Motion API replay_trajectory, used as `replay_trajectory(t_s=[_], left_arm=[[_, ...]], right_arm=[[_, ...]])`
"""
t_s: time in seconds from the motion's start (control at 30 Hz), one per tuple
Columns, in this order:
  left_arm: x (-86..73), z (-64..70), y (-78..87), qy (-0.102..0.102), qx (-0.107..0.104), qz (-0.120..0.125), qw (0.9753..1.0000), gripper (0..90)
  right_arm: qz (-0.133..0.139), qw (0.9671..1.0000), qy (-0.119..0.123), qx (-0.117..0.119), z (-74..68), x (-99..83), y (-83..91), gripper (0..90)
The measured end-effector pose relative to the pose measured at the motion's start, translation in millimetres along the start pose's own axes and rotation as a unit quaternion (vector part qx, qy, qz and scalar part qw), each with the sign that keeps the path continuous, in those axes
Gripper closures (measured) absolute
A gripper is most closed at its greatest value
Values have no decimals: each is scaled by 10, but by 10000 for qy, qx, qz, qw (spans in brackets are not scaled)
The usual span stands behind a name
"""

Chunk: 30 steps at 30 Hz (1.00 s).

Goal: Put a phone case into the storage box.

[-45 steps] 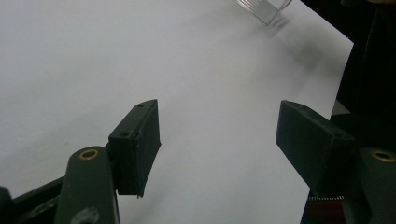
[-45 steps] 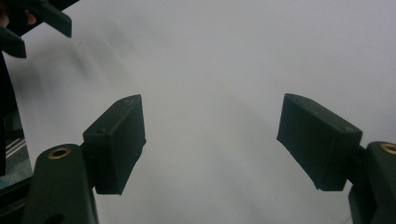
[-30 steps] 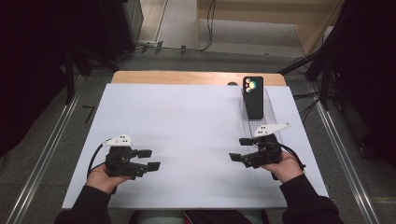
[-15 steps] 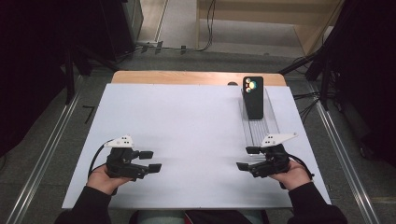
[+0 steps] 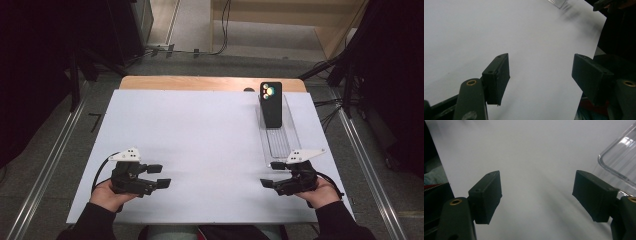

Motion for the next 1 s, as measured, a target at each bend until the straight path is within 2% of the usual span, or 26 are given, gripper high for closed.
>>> replay_trajectory(t_s=[0.47, 1.0], left_arm=[[-16, -5, -12, 5, -35, -40, 10000, 306], [-17, -3, -13, -2, -40, -49, 10000, 307]], right_arm=[[-8, 9998, -194, -72, 104, -63, -1, 213], [-18, 9999, -150, -16, 96, -60, -22, 214]])
Point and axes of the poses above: each handheld gripper's, and its own axes: y roughly backward along the jaws, x roughly out of its top, z roughly to its right, the point moved 1 cm from there along -y, roughly forward along the jaws, and after that the axes turned 3 degrees about -x, right-handed, at the moved point
